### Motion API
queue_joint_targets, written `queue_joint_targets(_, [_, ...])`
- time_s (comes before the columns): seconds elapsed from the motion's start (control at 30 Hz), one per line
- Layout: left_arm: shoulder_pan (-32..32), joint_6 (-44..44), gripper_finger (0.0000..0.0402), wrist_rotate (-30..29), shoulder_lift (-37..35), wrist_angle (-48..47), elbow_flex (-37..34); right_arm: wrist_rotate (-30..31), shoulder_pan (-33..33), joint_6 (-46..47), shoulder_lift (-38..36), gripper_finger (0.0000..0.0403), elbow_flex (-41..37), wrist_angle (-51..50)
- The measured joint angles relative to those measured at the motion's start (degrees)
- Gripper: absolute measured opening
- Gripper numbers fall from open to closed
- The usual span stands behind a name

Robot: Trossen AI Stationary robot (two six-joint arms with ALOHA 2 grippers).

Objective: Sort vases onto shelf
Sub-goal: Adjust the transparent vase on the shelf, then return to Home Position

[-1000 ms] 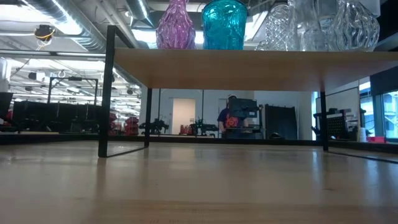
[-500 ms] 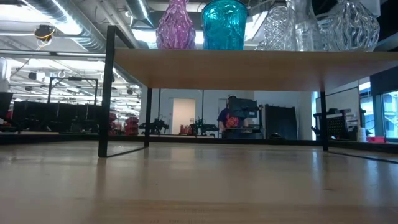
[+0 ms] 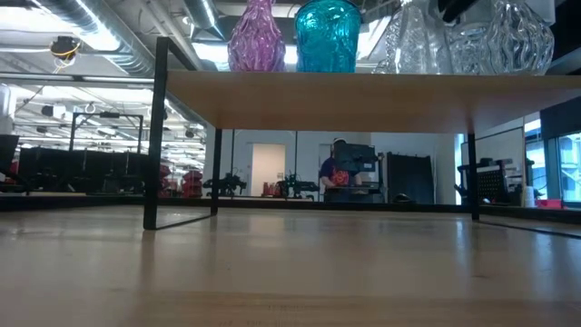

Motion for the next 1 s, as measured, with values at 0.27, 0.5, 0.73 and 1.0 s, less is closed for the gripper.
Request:
queue_joint_targets(0.27, [0.00, -0.02, 0.0180, 0.00, 0.00, 0.02, 0.00, -1.22, 0.04, 0.34, 0.02, 0.0184, 0.92, -0.26])
queue_joint_targets(0.5, [0.01, 0.04, 0.0180, -0.04, 0.00, 2.28, -0.02, 7.84, 6.09, 3.37, -2.57, 0.0184, 7.96, -4.57])
queue_joint_targets(0.73, [1.11, 8.23, 0.0173, -2.10, -0.98, 11.82, -0.07, 37.54, 22.04, 5.77, -14.09, 0.0173, 0.23, 11.76])
queue_joint_targets(1.0, [8.17, 21.73, 0.0137, 2.49, -7.94, 17.43, -0.05, 47.26, 28.06, 0.25, -23.33, 0.0123, -15.49, 36.85])
